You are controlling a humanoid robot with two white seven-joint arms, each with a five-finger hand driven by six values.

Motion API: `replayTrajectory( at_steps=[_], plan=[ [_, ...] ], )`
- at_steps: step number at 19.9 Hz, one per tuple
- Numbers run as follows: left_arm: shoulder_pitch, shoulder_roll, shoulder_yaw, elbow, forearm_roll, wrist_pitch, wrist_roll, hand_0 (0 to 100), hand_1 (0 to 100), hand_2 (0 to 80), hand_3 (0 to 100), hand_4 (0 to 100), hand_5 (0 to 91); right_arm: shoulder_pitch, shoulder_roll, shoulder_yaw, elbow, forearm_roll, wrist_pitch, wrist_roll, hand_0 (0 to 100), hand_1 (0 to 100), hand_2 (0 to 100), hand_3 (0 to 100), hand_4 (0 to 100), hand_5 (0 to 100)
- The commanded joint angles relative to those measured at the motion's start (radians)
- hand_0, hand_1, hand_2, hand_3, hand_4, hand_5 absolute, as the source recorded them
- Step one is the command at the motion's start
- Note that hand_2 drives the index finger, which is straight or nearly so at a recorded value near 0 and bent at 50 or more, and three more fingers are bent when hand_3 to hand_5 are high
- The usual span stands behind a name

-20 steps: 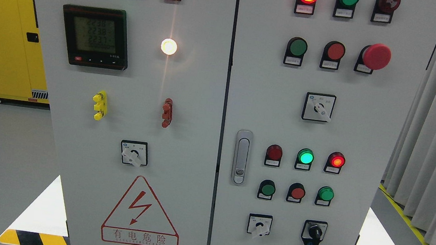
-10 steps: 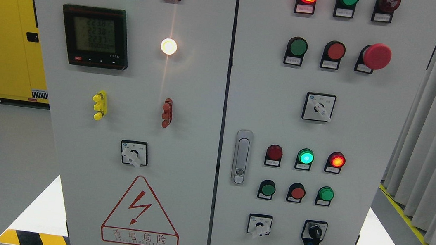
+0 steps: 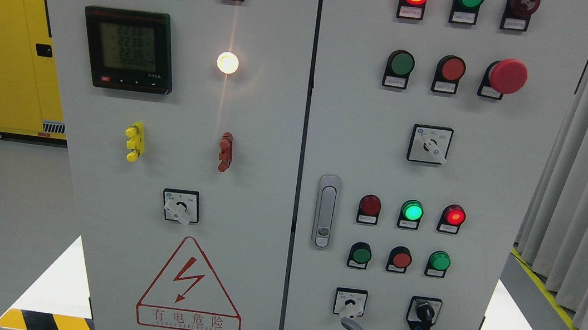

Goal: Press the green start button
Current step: 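Raise the right hand toward the green push button on the lower row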

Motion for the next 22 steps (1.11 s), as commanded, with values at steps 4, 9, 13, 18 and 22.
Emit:
replayTrajectory(
  at_steps=[4, 9, 13, 18, 22],
  plan=[
    [-0.032, -0.002, 0.0, -0.026, 0.0, 0.0, -0.001, 12, 56, 0.0, 0, 0, 0.0, -0.104, 0.0, -0.009, 0.057, 0.007, 0.01, 0.015, 27, 62, 0, 64, 63, 65],
    [-0.032, -0.002, 0.0, -0.026, 0.0, 0.0, -0.001, 12, 56, 0.0, 0, 0, 0.0, -0.153, 0.0, -0.011, 0.12, 0.007, 0.036, 0.015, 26, 61, 0, 64, 63, 64],
    [-0.032, -0.002, 0.0, -0.026, 0.0, 0.0, -0.001, 12, 56, 0.0, 0, 0, 0.0, -0.173, 0.0, -0.011, 0.152, 0.007, 0.037, 0.015, 26, 61, 0, 64, 63, 64],
    [-0.032, -0.002, 0.0, -0.026, 0.0, 0.0, -0.001, 12, 56, 0.0, 0, 0, 0.0, -0.194, 0.0, -0.011, 0.203, 0.007, 0.037, 0.015, 26, 61, 0, 64, 64, 64],
    [-0.032, -0.002, 0.0, -0.026, 0.0, 0.0, -0.001, 12, 56, 0.0, 0, 0, 0.0, -0.199, -0.001, -0.014, 0.214, 0.007, 0.053, 0.015, 26, 61, 0, 64, 64, 64]
  ],
)
